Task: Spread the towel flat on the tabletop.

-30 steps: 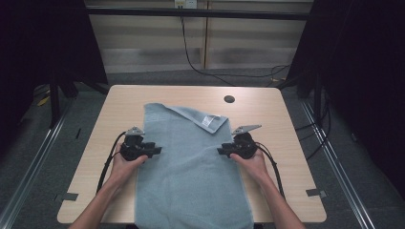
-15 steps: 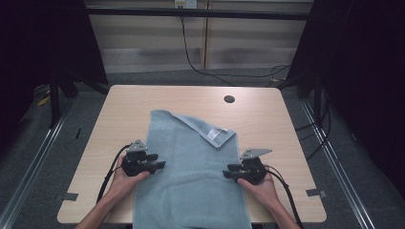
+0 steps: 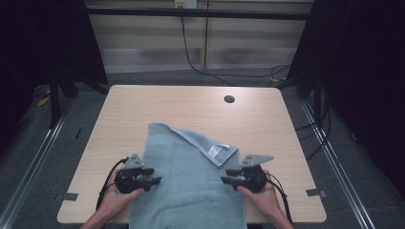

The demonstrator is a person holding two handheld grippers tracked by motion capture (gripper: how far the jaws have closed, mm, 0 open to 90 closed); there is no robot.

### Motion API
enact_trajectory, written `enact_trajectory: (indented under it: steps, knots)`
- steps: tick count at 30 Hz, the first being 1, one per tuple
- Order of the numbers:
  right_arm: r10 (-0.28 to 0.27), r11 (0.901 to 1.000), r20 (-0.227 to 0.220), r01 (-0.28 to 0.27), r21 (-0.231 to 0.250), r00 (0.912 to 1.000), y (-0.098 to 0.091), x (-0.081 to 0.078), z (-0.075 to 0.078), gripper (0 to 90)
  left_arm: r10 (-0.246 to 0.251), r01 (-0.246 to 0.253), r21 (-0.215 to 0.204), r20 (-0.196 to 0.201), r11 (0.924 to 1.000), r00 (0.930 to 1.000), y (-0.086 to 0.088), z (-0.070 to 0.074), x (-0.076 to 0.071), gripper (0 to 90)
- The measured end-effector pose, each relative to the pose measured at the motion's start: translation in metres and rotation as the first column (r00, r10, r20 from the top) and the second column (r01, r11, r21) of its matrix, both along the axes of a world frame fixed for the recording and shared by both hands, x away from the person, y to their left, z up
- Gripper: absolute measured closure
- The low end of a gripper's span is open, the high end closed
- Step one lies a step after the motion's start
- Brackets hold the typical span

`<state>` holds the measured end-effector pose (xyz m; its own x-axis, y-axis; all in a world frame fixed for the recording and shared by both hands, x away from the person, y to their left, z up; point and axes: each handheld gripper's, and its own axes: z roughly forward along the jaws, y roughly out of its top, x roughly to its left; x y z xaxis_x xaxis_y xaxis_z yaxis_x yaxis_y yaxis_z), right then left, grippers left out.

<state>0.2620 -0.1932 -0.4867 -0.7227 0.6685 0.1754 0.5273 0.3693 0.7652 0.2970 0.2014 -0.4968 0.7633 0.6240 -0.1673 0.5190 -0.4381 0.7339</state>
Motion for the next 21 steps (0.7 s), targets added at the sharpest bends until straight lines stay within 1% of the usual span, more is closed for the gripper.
enact_trajectory:
  steps: [1,2,3,4,5,6,7,8,9,10,11,12,13,14,15,16,17,18,19,20,21]
  knots:
    - [-0.004,1.0000,0.008,0.004,-0.007,1.0000,0.001,0.012,0.000,61.3,-0.001,0.001,0.015,0.005,0.9999,1.0000,-0.002,-0.001,0.007,50.8]
    - [-0.004,1.0000,0.012,0.004,-0.009,0.9999,0.003,0.023,-0.001,60.1,0.000,0.000,0.011,0.001,0.9999,1.0000,-0.004,-0.003,0.013,50.8]
    - [-0.002,1.0000,0.011,0.002,-0.007,0.9999,0.006,0.032,-0.003,58.5,0.008,-0.008,-0.004,-0.014,1.0000,0.9999,-0.004,-0.006,0.017,51.2]
    - [0.009,0.9998,0.013,-0.009,-0.020,0.9999,0.010,0.038,-0.004,56.6,0.006,-0.007,-0.016,-0.024,0.9999,0.9997,-0.004,-0.006,0.019,51.3]
    - [0.016,0.9988,0.021,-0.015,-0.047,0.9997,0.014,0.044,-0.007,54.0,0.005,-0.005,-0.013,-0.023,0.9999,0.9997,-0.005,-0.006,0.020,51.4]
    - [0.019,0.9984,0.018,-0.018,-0.053,0.9997,0.018,0.048,-0.009,51.9,0.002,-0.002,-0.012,-0.017,0.9999,0.9998,-0.005,-0.006,0.020,51.3]
    - [0.027,0.9985,0.011,-0.026,-0.047,0.9996,0.020,0.051,-0.013,50.4,-0.004,0.004,-0.013,-0.014,0.9999,0.9999,-0.004,-0.007,0.019,51.2]
    - [0.028,0.9970,0.022,-0.026,-0.072,0.9994,0.023,0.052,-0.016,48.3,-0.006,0.006,-0.016,-0.010,0.9999,0.9999,-0.004,-0.007,0.019,51.2]
    - [0.036,0.9944,0.047,-0.031,-0.101,0.9982,0.026,0.052,-0.019,47.0,-0.006,0.006,-0.016,0.000,0.9998,1.0000,-0.003,-0.008,0.018,51.2]
    - [0.039,0.9941,0.076,-0.031,-0.104,0.9964,0.028,0.051,-0.022,47.0,-0.008,0.008,-0.017,0.004,0.9998,1.0000,-0.003,-0.008,0.017,51.1]
    - [0.029,0.9944,0.092,-0.019,-0.104,0.9953,0.029,0.050,-0.023,47.8,-0.011,0.011,-0.015,0.013,0.9998,0.9999,-0.003,-0.008,0.017,51.0]
    - [0.029,0.9925,0.103,-0.017,-0.121,0.9943,0.030,0.049,-0.023,50.0,-0.014,0.014,-0.015,0.015,0.9998,0.9998,-0.003,-0.009,0.016,50.3]
    - [0.031,0.9908,0.116,-0.015,-0.134,0.9927,0.030,0.048,-0.023,55.3,-0.013,0.013,-0.014,0.014,0.9998,0.9998,-0.003,-0.008,0.016,50.1]
    - [0.018,0.9912,0.108,-0.004,-0.132,0.9940,0.028,0.049,-0.022,62.4,-0.013,0.013,-0.018,0.014,0.9998,0.9998,-0.003,-0.009,0.017,50.1]
    - [0.003,0.9933,0.084,0.007,-0.116,0.9965,0.026,0.051,-0.021,69.9,-0.014,0.014,-0.028,0.011,0.9995,0.9998,-0.002,-0.009,0.017,50.1]
    - [-0.013,0.9948,0.066,0.019,-0.100,0.9978,0.022,0.054,-0.019,73.6,-0.016,0.017,-0.031,0.008,0.9994,0.9998,-0.001,-0.009,0.017,50.2]
    - [-0.022,0.9964,0.050,0.026,-0.080,0.9985,0.019,0.058,-0.018,76.7,-0.017,0.017,-0.034,0.006,0.9993,0.9998,-0.001,-0.009,0.017,50.4]
    - [-0.033,0.9970,0.044,0.036,-0.068,0.9985,0.015,0.062,-0.016,79.1,-0.017,0.017,-0.037,0.003,0.9992,0.9999,0.000,-0.010,0.017,50.4]
    - [-0.043,0.9977,0.049,0.045,-0.051,0.9979,0.011,0.066,-0.012,80.5,-0.019,0.019,-0.039,0.002,0.9991,0.9998,0.000,-0.010,0.018,50.4]
    - [-0.056,0.9982,0.043,0.057,-0.019,0.9975,0.006,0.070,-0.007,81.1,-0.018,0.018,-0.039,0.003,0.9991,0.9998,0.000,-0.010,0.018,50.4]
    - [-0.072,0.9974,0.047,0.072,0.008,0.9963,0.001,0.075,-0.001,81.2,-0.017,0.017,-0.038,0.004,0.9991,0.9998,0.000,-0.010,0.018,50.4]
